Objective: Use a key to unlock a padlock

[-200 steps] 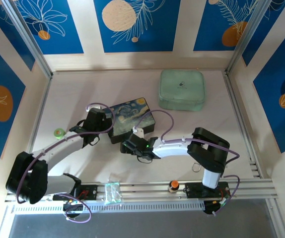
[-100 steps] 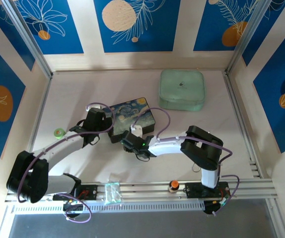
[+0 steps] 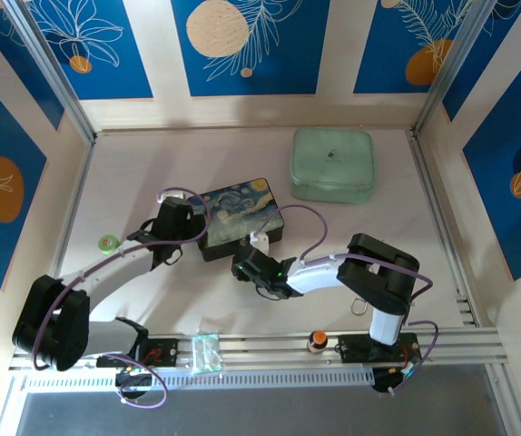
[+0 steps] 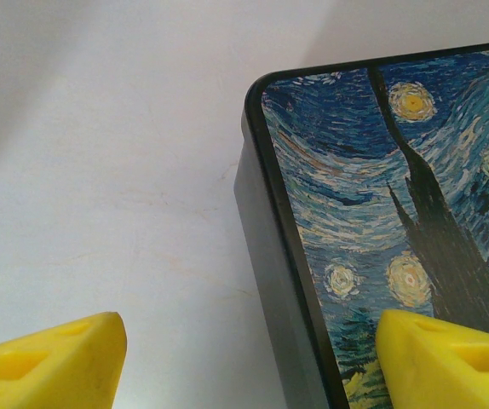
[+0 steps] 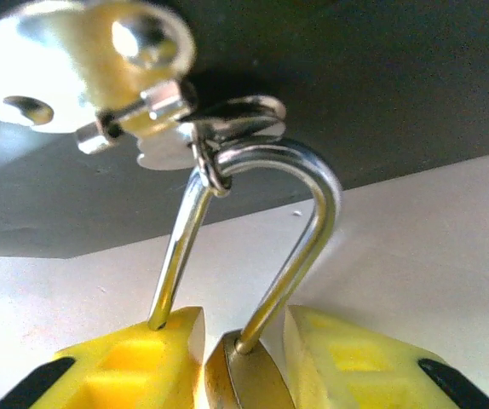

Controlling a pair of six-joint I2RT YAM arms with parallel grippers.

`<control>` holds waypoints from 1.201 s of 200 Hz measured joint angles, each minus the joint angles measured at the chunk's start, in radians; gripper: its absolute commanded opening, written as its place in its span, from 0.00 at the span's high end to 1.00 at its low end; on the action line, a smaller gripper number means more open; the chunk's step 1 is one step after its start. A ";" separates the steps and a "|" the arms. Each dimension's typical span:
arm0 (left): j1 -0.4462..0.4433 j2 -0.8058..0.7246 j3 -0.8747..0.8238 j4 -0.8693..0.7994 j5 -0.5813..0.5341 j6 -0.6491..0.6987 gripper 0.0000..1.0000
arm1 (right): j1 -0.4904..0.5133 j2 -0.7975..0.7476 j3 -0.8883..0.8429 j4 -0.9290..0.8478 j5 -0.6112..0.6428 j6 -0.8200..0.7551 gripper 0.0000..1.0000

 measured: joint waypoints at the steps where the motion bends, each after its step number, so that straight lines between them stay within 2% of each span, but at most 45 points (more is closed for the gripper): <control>1: 0.000 0.000 0.000 0.000 0.000 0.000 0.23 | 0.000 -0.001 -0.002 0.003 -0.001 0.000 0.68; 72: 0.000 0.000 0.000 0.000 0.000 0.016 0.24 | -0.012 -0.029 -0.144 0.246 -0.050 0.002 0.70; 138: 0.000 0.025 0.000 0.042 0.008 0.025 0.26 | -0.011 -0.034 -0.221 0.381 -0.066 0.065 0.91; 192: 0.000 0.053 -0.013 0.128 0.026 0.054 0.27 | -0.014 0.039 -0.254 0.573 -0.063 0.158 0.96; 209: 0.000 0.047 -0.013 0.126 0.025 0.073 0.26 | -0.002 0.044 -0.246 0.566 -0.034 0.206 0.99; 228: 0.002 0.024 -0.007 0.087 0.023 0.111 0.25 | 0.018 0.029 -0.208 0.473 0.017 0.261 1.00; 240: 0.002 0.005 0.007 0.042 0.023 0.154 0.18 | 0.024 0.018 -0.187 0.416 0.035 0.285 1.00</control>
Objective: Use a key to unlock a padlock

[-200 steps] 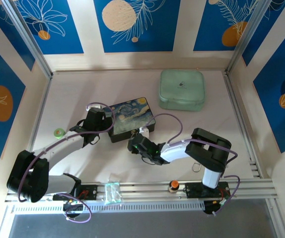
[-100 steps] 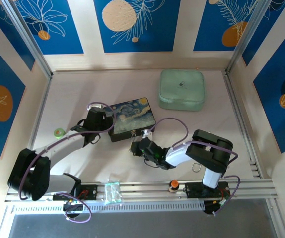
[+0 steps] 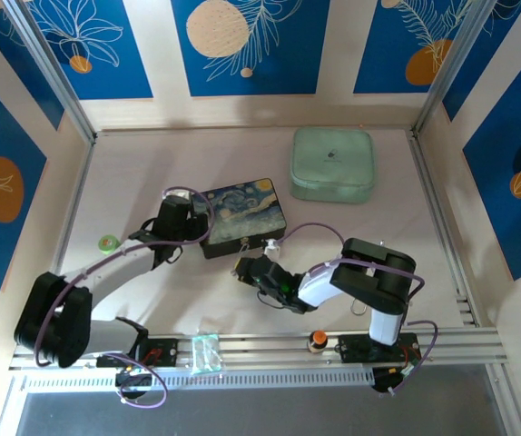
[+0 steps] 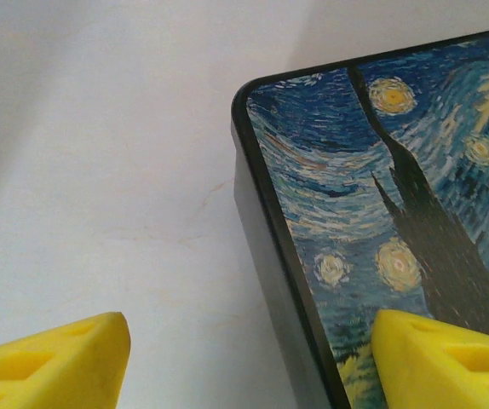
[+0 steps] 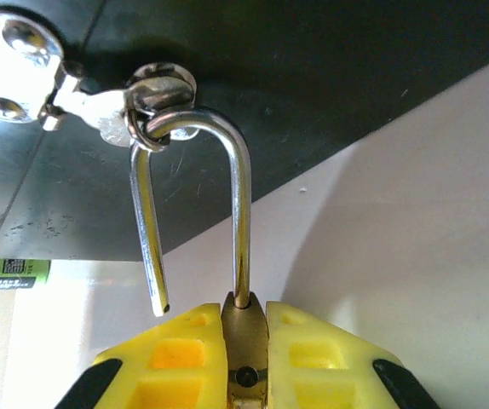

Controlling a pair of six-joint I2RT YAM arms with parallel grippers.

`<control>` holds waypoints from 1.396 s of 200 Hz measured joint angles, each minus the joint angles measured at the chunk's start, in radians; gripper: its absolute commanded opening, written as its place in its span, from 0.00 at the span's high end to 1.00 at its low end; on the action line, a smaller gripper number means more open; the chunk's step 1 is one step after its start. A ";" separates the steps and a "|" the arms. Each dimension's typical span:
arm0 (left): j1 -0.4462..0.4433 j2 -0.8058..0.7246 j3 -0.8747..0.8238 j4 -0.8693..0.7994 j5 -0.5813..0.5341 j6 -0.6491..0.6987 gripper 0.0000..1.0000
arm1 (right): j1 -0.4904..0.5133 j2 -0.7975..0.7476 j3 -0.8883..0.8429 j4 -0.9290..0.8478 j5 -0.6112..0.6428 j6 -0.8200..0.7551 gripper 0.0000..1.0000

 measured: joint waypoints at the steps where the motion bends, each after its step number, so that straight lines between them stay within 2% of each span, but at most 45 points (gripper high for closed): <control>1: 0.000 -0.002 0.001 -0.003 0.000 0.003 0.18 | 0.000 0.000 0.000 -0.003 0.001 0.001 1.00; 46: -0.025 -0.143 0.042 -0.013 0.071 0.218 0.21 | -0.015 -0.005 0.005 -0.021 -0.005 0.026 1.00; 74: -0.136 -0.188 0.042 0.019 0.188 0.455 0.19 | -0.039 -0.005 0.005 -0.016 -0.038 0.026 1.00; 95: -0.198 -0.147 0.095 -0.097 0.269 0.633 0.18 | -0.055 0.004 0.005 0.005 -0.065 0.026 1.00; 124: -0.229 -0.061 0.178 -0.232 0.268 0.822 0.12 | -0.063 0.037 0.005 0.068 -0.084 0.034 1.00; 166: -0.306 0.024 0.187 -0.269 0.203 0.944 0.14 | -0.069 0.060 -0.007 0.137 -0.099 0.040 1.00; 174: -0.320 0.051 0.189 -0.267 0.181 0.954 0.16 | -0.069 0.060 -0.012 0.145 -0.100 0.041 1.00; 195: -0.337 0.120 0.201 -0.264 0.124 0.979 0.29 | -0.071 0.061 -0.028 0.172 -0.105 0.042 1.00; 202: -0.338 0.140 0.203 -0.259 0.108 0.986 0.36 | -0.072 0.063 -0.036 0.188 -0.107 0.042 1.00; 212: -0.339 0.166 0.205 -0.256 0.088 0.991 0.52 | -0.072 0.070 -0.045 0.217 -0.109 0.041 1.00; 219: -0.339 0.179 0.211 -0.245 0.059 1.005 0.58 | -0.072 0.080 -0.052 0.244 -0.111 0.041 1.00; 255: -0.346 0.205 0.232 -0.233 0.006 1.023 0.60 | -0.074 0.134 -0.077 0.391 -0.118 0.053 1.00; 268: -0.348 0.207 0.230 -0.228 0.002 1.023 0.67 | -0.074 0.148 -0.080 0.424 -0.117 0.063 1.00; 279: -0.349 0.208 0.229 -0.225 0.002 1.015 0.68 | -0.073 0.151 -0.077 0.426 -0.108 0.085 1.00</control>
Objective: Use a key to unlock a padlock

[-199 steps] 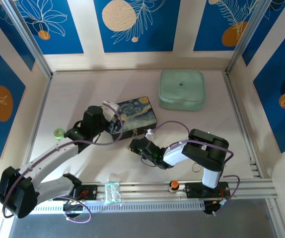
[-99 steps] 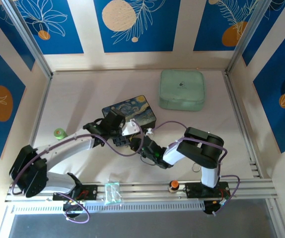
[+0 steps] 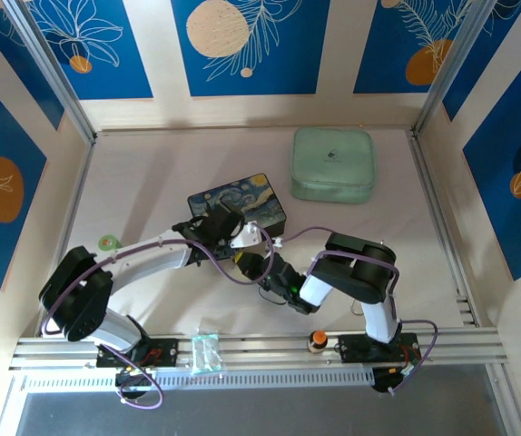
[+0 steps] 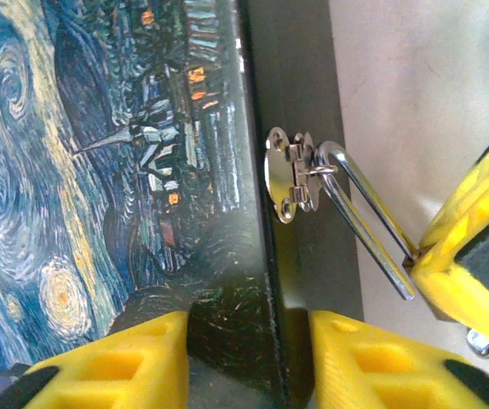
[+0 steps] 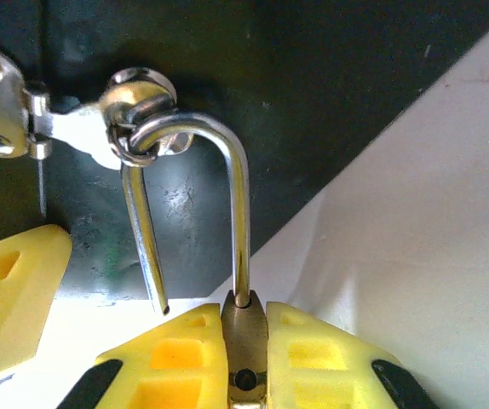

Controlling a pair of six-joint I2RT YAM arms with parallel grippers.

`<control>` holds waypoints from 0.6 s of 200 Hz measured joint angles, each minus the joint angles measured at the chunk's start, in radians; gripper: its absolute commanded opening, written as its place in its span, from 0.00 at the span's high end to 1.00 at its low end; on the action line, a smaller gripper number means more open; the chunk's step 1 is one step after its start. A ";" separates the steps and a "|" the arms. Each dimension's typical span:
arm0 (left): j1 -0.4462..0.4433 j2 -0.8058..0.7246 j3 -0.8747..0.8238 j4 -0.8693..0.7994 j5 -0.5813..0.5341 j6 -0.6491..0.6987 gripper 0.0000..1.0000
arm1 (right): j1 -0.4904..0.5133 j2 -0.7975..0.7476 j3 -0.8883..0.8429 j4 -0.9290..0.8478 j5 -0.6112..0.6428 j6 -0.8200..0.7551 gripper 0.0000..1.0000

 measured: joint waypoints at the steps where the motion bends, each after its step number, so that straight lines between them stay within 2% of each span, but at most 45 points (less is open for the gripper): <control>1: 0.000 0.000 0.000 0.000 0.000 0.001 0.69 | 0.000 0.000 0.000 -0.001 0.001 0.002 1.00; 59: -0.006 -0.003 -0.023 0.042 -0.004 0.008 0.80 | 0.006 0.017 0.070 -0.060 0.077 0.156 1.00; 120: -0.007 -0.014 -0.060 0.114 -0.003 0.021 0.86 | -0.021 0.077 0.089 0.040 0.110 0.225 1.00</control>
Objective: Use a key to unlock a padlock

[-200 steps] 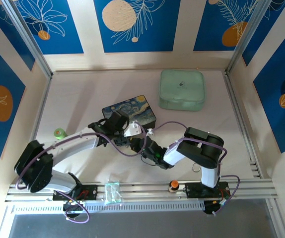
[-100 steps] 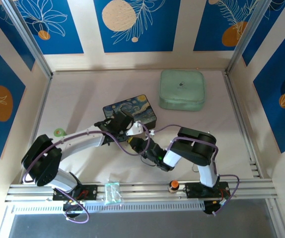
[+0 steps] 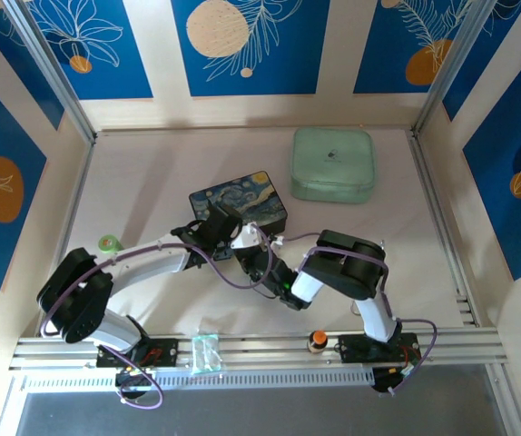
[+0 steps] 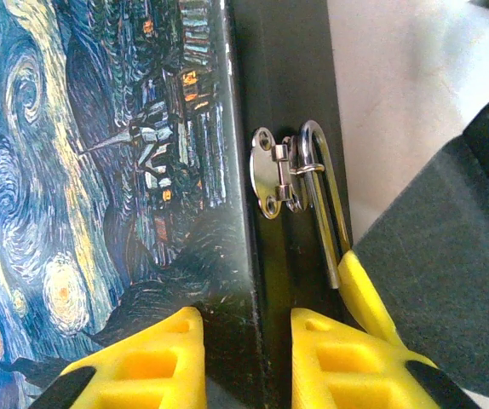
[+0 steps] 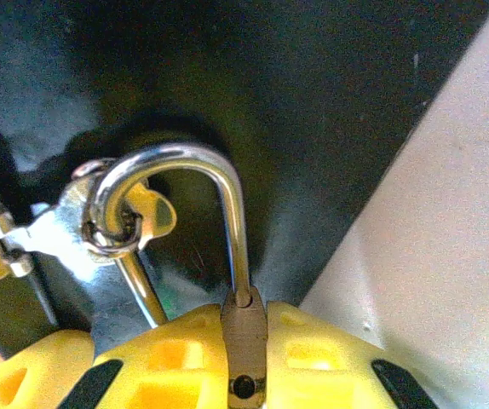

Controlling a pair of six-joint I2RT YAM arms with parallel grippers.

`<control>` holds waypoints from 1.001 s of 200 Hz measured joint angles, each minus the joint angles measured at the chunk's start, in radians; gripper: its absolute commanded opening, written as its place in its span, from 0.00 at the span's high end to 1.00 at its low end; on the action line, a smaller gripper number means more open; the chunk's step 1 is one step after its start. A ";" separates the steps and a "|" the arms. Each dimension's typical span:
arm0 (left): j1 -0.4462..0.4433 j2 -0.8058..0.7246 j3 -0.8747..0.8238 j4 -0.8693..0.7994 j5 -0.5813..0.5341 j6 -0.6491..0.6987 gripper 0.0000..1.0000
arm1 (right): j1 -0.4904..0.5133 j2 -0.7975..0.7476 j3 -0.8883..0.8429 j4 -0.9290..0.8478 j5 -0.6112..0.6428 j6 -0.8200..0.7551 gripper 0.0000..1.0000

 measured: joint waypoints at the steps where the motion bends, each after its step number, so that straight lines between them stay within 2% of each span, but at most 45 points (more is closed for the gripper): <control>1: 0.000 0.000 0.000 0.001 0.000 0.001 0.86 | -0.001 0.001 0.000 0.002 0.000 0.000 1.00; 99: 0.000 0.002 -0.020 0.053 -0.008 0.013 0.93 | -0.069 -0.007 -0.064 0.106 -0.008 0.016 1.00; 200: -0.003 0.003 -0.032 0.104 0.022 0.013 0.97 | -0.135 -0.025 -0.140 0.182 -0.119 -0.006 1.00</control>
